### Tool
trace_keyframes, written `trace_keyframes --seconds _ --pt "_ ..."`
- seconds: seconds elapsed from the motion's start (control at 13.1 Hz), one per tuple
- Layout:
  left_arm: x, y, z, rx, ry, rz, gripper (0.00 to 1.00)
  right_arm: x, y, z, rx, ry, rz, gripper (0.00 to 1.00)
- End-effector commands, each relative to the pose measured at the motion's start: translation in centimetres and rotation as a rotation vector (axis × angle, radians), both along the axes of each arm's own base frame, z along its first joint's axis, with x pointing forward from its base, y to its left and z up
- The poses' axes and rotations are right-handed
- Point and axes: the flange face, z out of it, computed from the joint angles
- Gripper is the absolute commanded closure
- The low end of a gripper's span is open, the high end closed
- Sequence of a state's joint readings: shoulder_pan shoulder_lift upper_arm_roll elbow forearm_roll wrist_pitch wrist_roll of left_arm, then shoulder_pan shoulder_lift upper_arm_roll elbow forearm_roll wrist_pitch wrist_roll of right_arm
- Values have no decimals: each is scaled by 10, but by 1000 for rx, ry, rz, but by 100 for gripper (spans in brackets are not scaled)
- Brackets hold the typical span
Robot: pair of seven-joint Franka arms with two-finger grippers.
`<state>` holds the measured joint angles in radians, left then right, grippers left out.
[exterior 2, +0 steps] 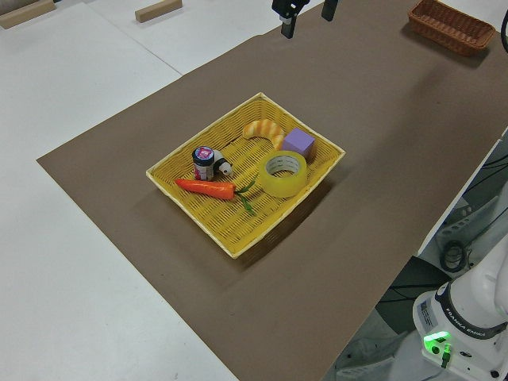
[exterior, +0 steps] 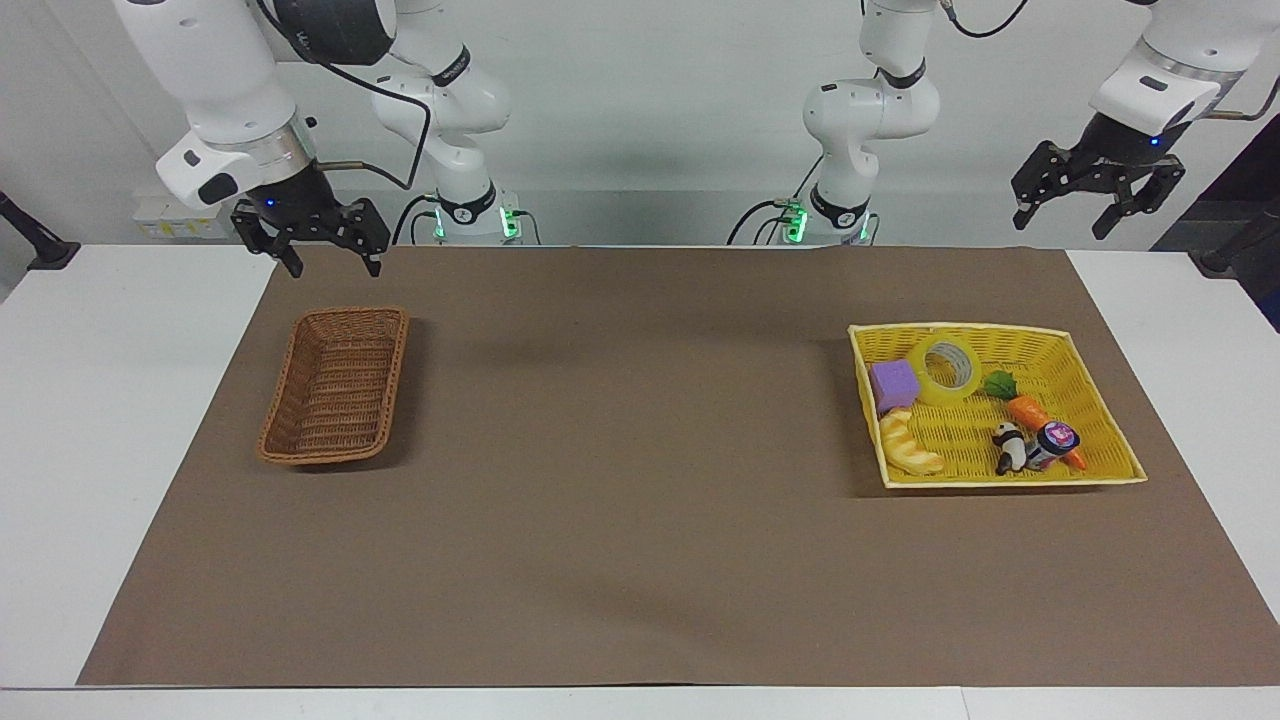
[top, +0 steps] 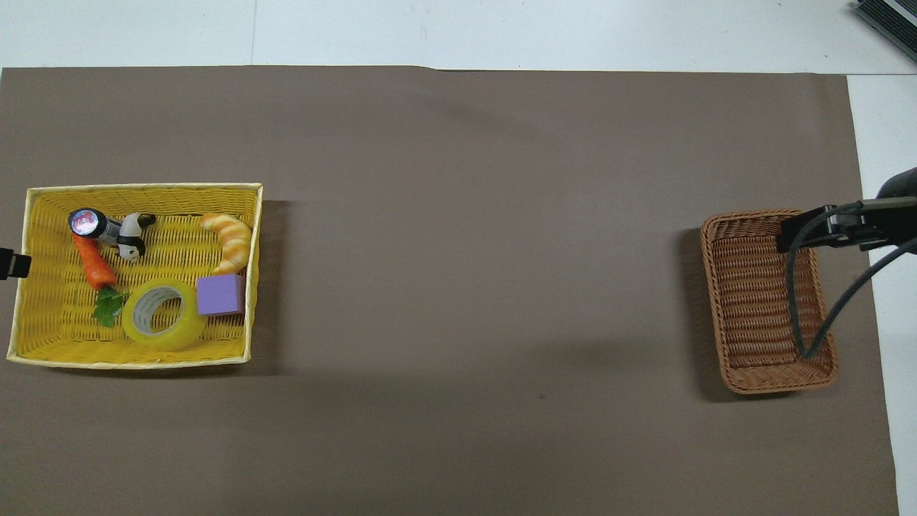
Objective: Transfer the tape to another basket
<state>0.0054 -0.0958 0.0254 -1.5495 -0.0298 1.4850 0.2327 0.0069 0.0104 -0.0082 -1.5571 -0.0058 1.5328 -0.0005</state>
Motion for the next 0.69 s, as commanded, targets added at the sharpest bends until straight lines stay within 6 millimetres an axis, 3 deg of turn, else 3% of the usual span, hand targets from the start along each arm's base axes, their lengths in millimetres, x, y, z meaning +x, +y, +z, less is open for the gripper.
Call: trace_keyframes --seconds 0.0,0.38,0.61 --pt "-9 1 1 18 -5 2 0 -7 0 1 19 1 -13 0" --pt "-6 3 -1 17 -16 2 0 -6 2 3 26 -10 -13 0" --pt "0 6 -20 17 -26 9 0 -6 2 2 26 -9 -13 0"
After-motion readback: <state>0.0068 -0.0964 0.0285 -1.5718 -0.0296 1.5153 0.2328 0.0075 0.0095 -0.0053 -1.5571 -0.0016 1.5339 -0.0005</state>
